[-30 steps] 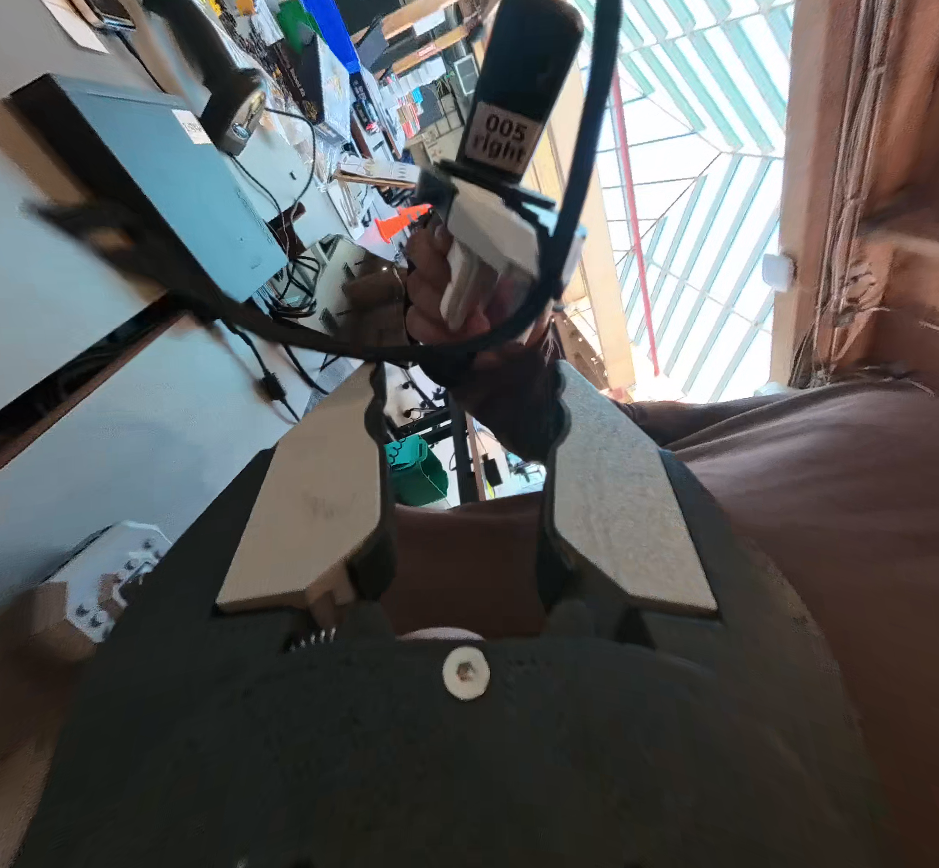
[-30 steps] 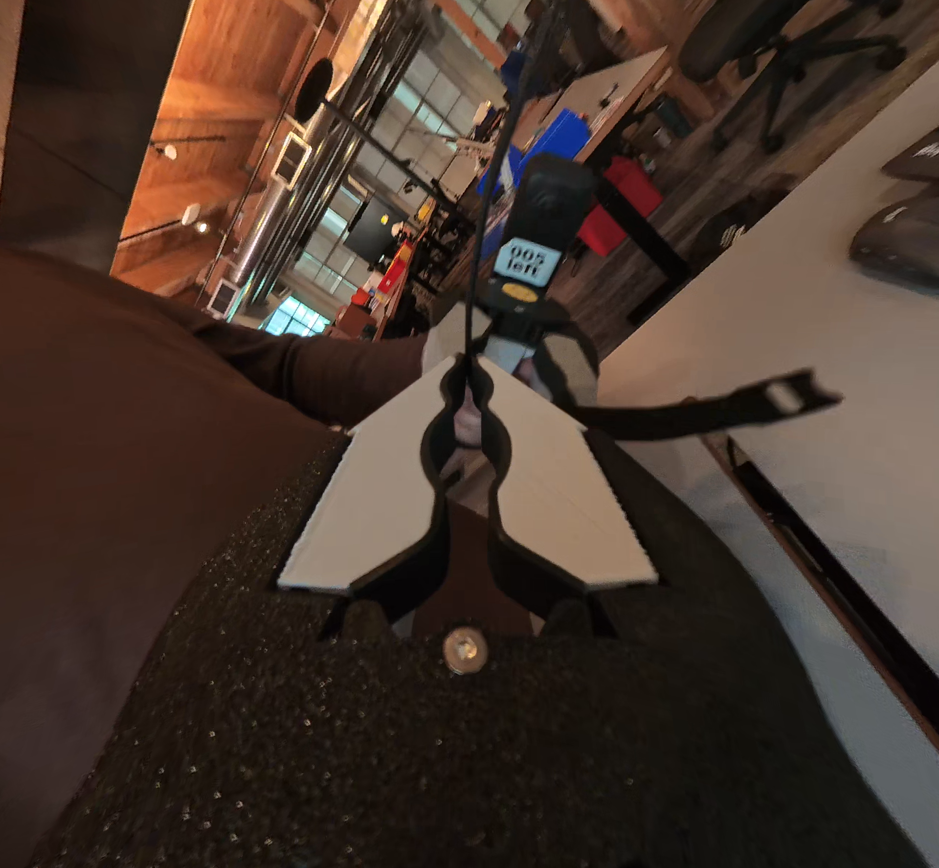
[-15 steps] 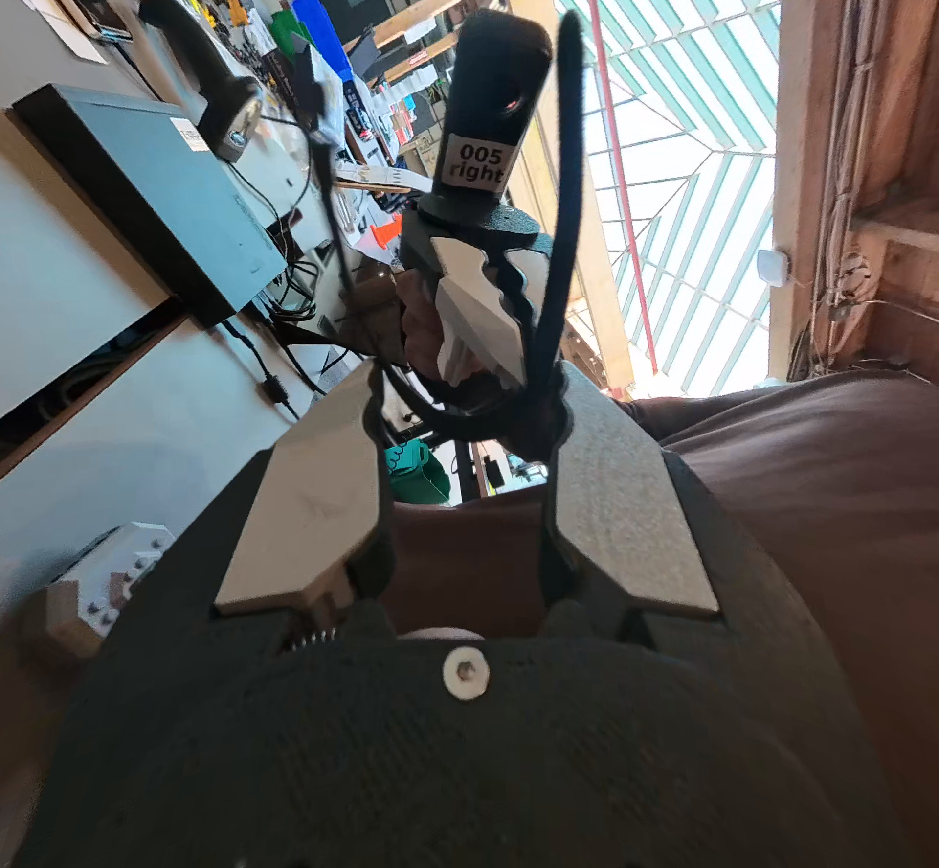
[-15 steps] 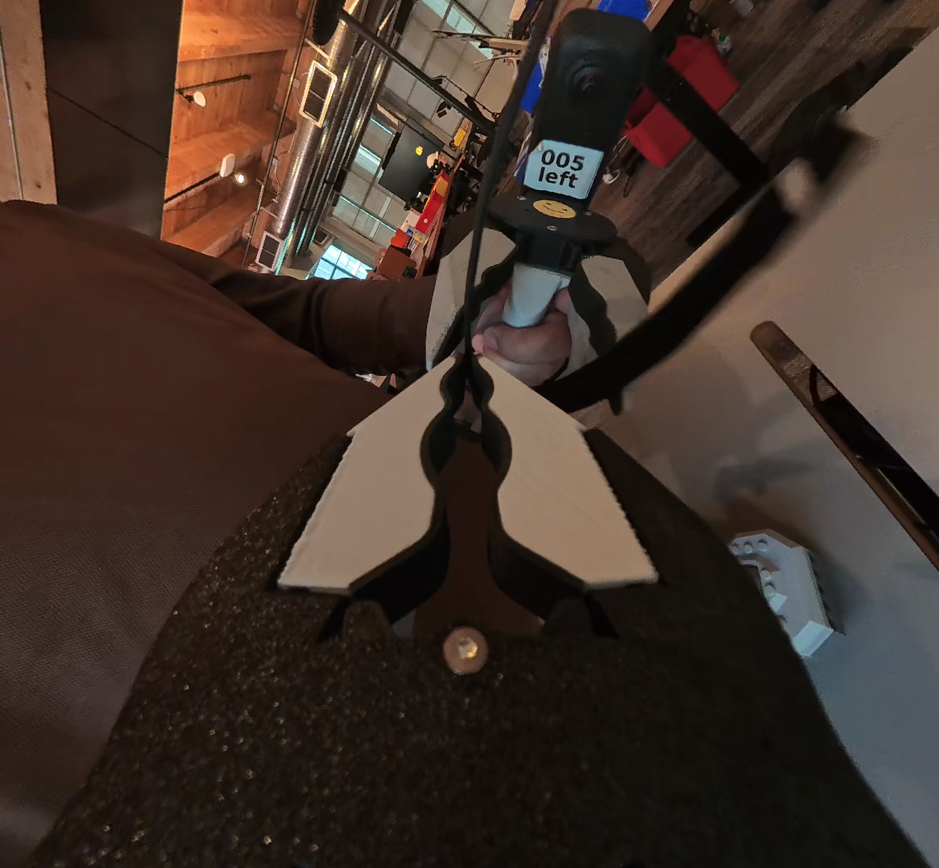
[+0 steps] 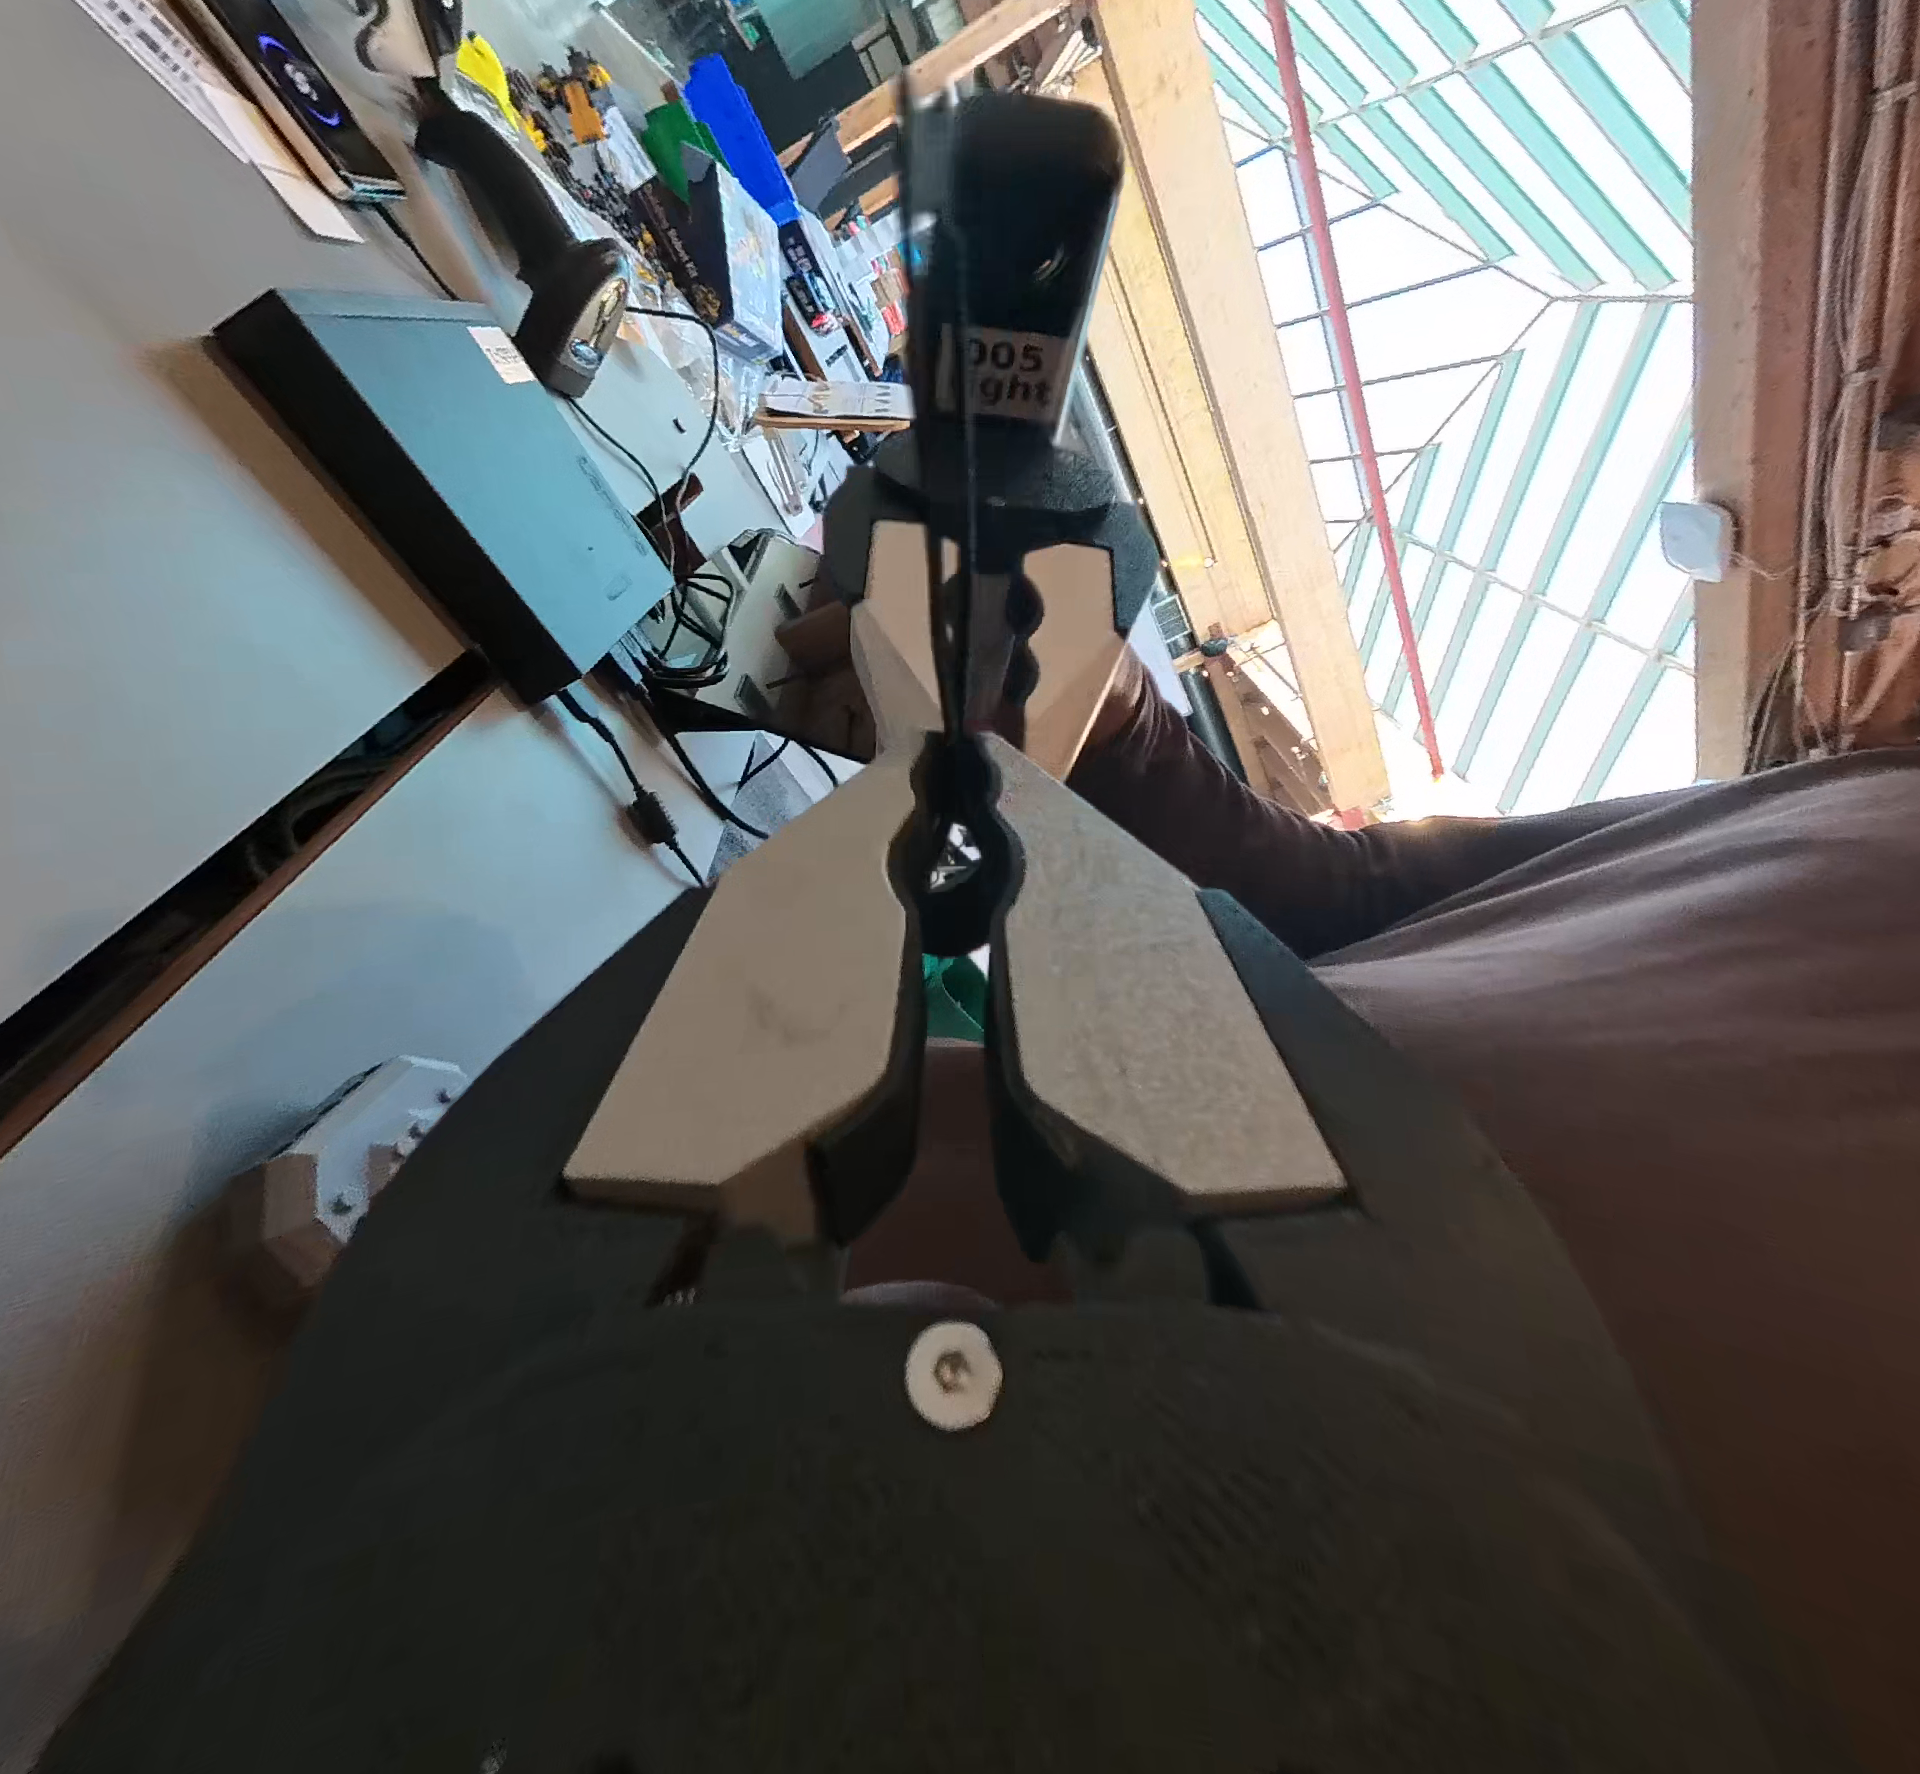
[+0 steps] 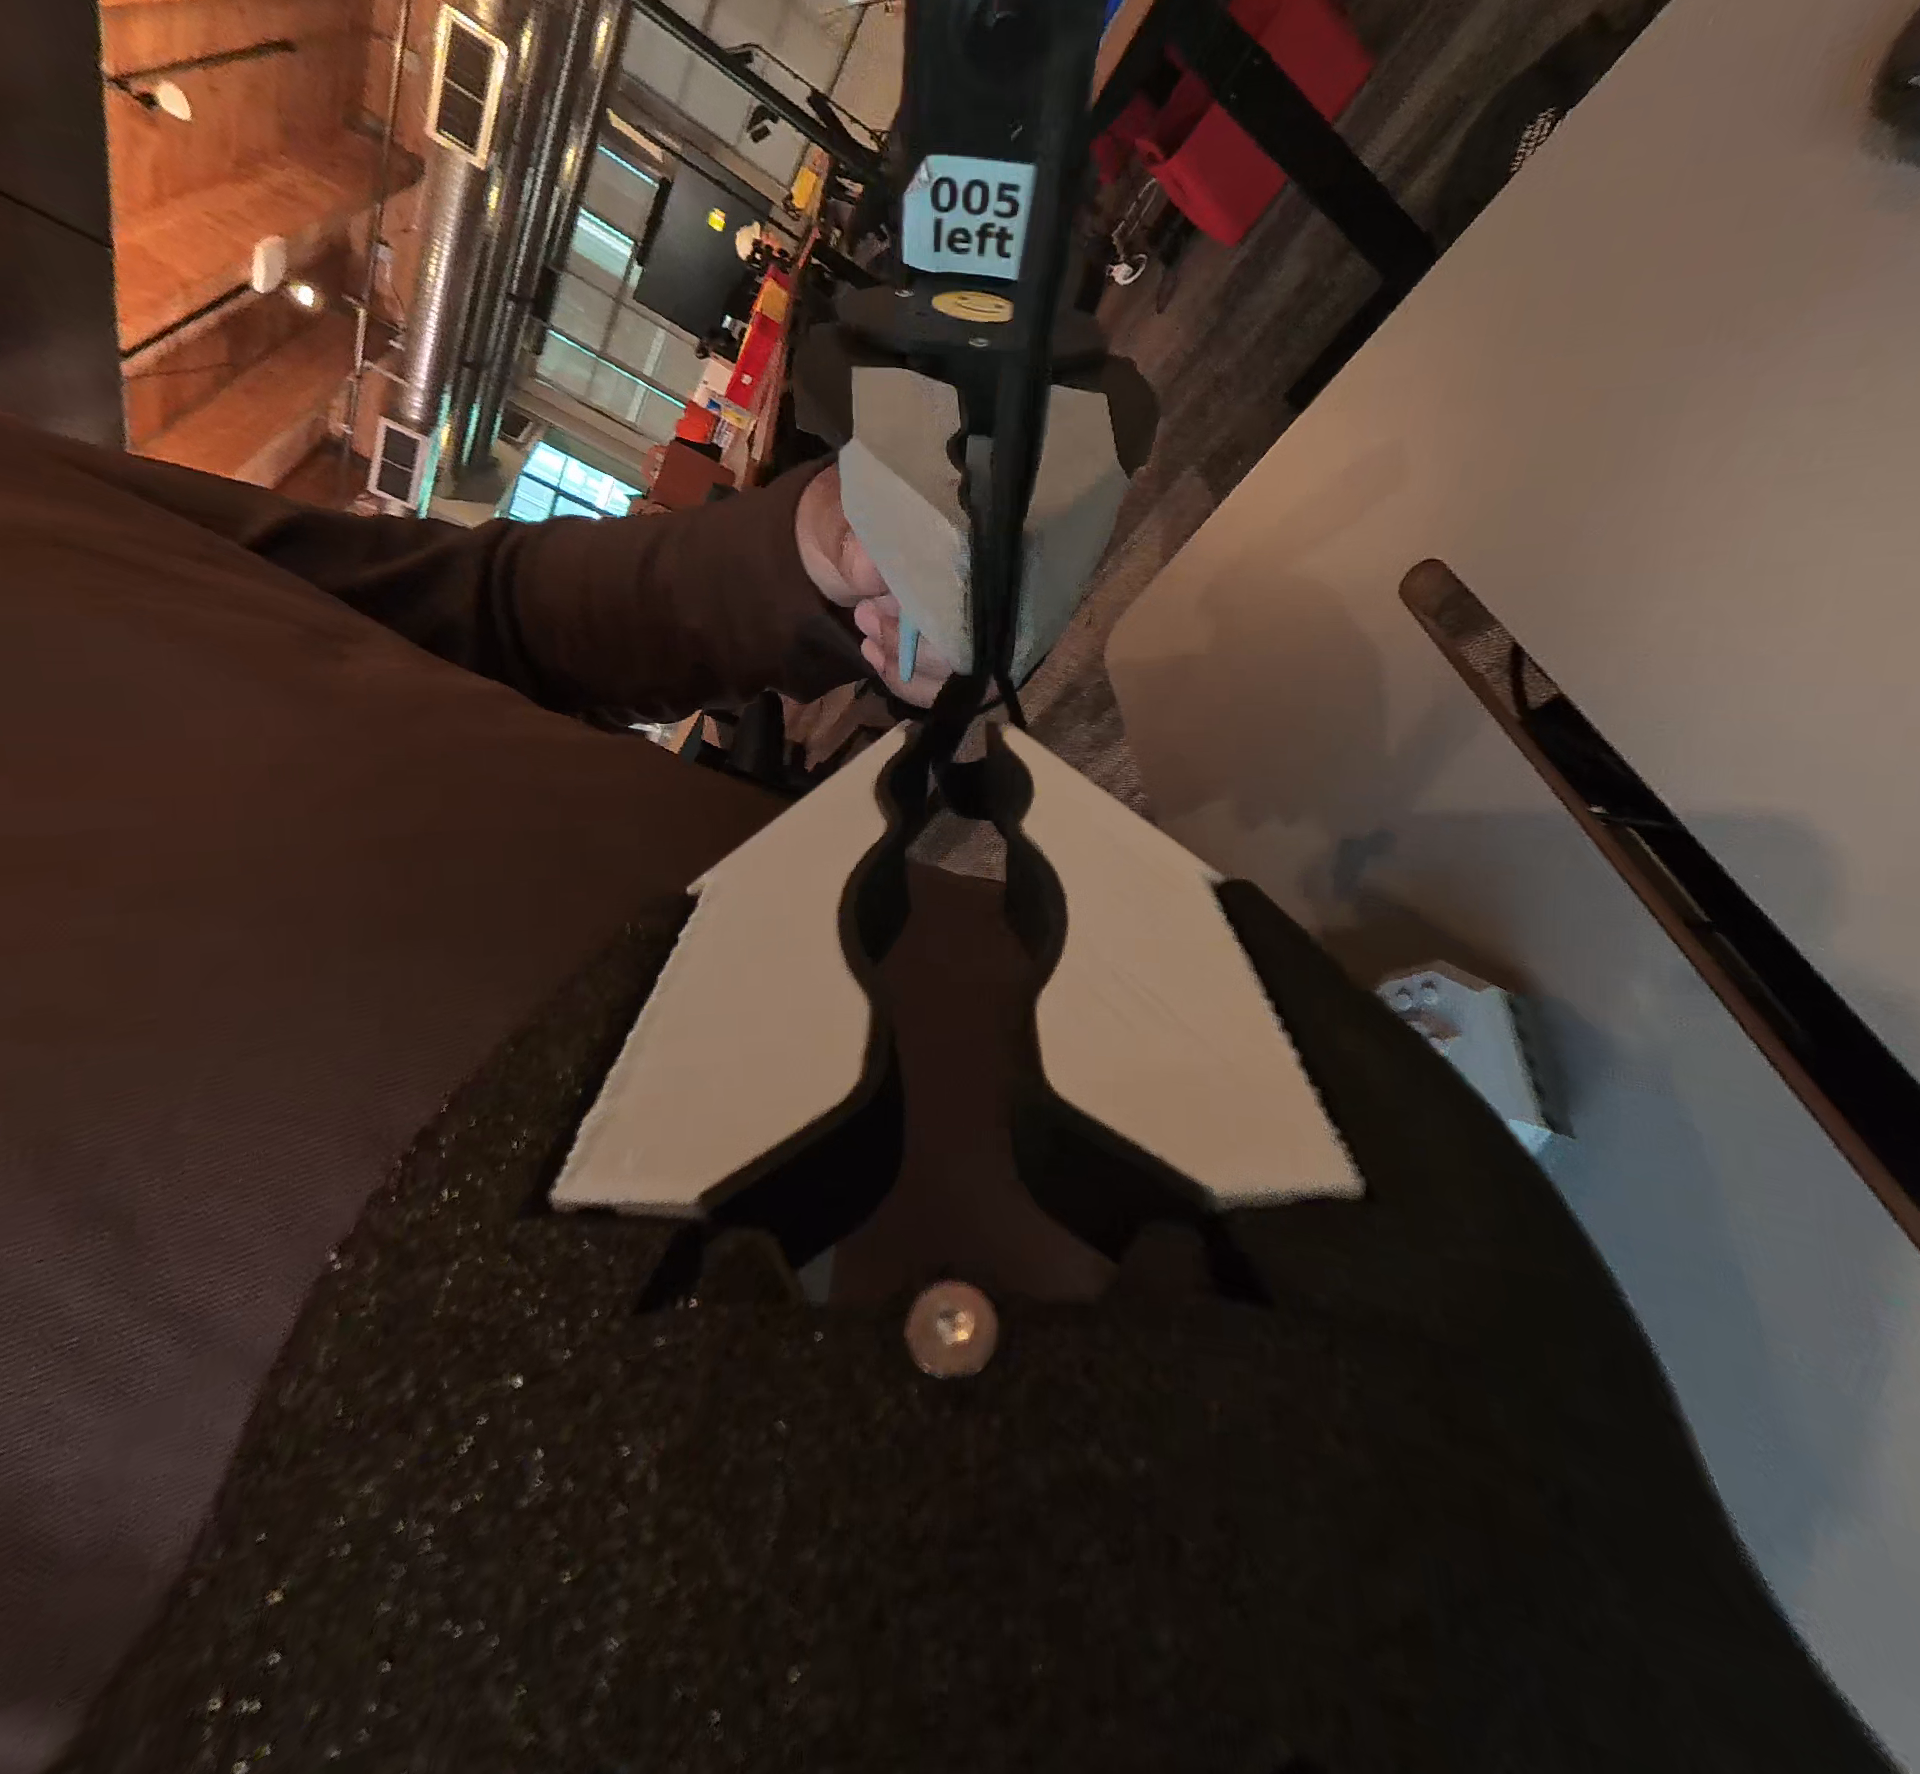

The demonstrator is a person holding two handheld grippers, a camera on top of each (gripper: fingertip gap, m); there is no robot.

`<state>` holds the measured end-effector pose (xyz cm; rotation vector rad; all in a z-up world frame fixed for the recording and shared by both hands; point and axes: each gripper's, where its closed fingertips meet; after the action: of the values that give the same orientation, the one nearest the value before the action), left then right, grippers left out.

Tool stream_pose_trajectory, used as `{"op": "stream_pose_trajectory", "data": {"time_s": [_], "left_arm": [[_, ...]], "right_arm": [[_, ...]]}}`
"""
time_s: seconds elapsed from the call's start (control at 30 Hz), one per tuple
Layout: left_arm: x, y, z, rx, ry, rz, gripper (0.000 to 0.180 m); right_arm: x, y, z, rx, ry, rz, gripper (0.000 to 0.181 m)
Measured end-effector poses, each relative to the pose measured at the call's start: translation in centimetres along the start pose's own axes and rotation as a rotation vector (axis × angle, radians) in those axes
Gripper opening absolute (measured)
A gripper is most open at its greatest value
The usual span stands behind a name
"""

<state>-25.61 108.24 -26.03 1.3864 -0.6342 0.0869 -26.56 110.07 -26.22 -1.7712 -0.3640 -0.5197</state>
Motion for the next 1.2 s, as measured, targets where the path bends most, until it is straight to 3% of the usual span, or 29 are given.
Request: {"op": "stream_pose_trajectory", "data": {"time_s": [0.17,0.4,0.43,0.47,0.5,0.77,1.03,1.2], "left_arm": [[-0.1,0.0,-0.2,0.004,-0.013,0.0,0.0],[-2.4,1.8,1.1,-0.107,-0.149,-0.045,0.001],[-2.8,1.9,1.3,-0.115,-0.165,-0.045,0.002],[-2.9,2.0,1.5,-0.118,-0.171,-0.044,0.001],[-3.0,2.0,1.7,-0.114,-0.173,-0.048,0.002],[-3.3,-1.6,1.0,0.125,-0.199,0.045,0.019],[-0.9,-1.3,0.1,0.091,-0.125,0.028,0.032],[2.5,-0.7,-1.0,0.101,-0.075,0.065,0.035]], "right_arm": [[0.3,0.6,-0.9,-0.068,-0.02,-0.035,0.018],[3.0,-0.5,-0.8,0.08,0.109,0.021,0.031],[3.1,-0.4,-0.6,0.09,0.107,0.028,0.026],[3.0,-0.6,-0.5,0.108,0.101,0.025,0.003],[3.0,-0.5,-0.4,0.104,0.105,0.023,0.0],[3.5,1.1,-0.9,-0.06,0.114,-0.029,0.0],[4.0,0.1,-1.8,0.007,0.15,-0.026,0.001],[2.9,-1.0,-1.3,0.061,0.068,-0.029,0.0]]}}
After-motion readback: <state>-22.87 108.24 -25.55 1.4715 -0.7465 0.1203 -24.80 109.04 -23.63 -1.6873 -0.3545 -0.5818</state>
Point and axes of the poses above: each gripper's, where its closed fingertips meet, z out along the fingers, x out of its top, y = z × x across the jaws, and after that the axes turned 1 degree about -y, right-handed
